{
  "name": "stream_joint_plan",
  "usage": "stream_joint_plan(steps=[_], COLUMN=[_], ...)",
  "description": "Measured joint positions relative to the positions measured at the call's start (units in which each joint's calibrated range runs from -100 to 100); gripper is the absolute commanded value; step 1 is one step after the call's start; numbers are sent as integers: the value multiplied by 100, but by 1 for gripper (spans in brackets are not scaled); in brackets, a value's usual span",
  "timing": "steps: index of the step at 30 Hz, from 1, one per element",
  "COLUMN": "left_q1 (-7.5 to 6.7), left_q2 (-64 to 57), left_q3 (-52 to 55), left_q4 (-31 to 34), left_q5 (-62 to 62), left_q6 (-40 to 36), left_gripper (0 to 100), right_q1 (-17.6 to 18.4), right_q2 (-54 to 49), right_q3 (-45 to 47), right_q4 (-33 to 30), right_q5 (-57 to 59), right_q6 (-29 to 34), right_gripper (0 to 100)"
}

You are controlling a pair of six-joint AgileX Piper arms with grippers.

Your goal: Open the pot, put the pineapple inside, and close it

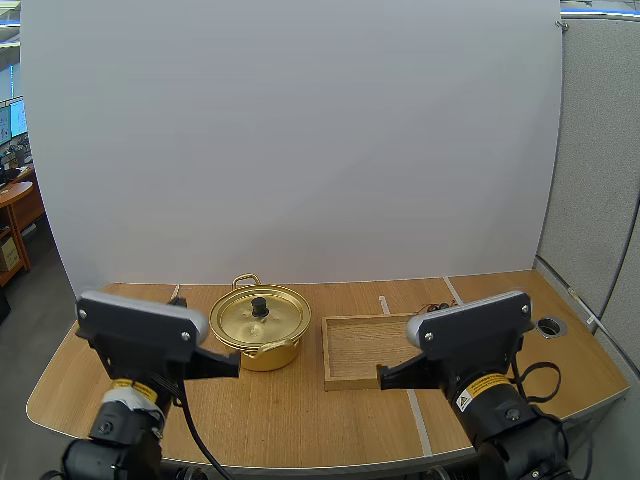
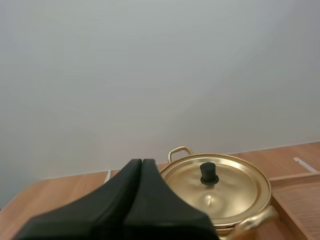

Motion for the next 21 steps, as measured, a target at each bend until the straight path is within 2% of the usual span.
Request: stream_joint_plan(steps=[7,11,15,21], left_q1=[0,0,0,0], left_q2=[0,0,0,0], left_q3=[16,16,32,32], left_q4=[0,0,0,0], left_q5=[223,933,1568,1789], left_q6=[-304,-315,-348,-488], left_gripper=[0,0,0,0], right_q1=[0,0,0,0], right_q2=[-10,-10,-10,-10], right_q3=[0,0,8,8], right_q4=[0,11,85,212], right_q5=[78,318,824,1634], right_q6=[0,0,0,0], right_gripper=[0,0,0,0])
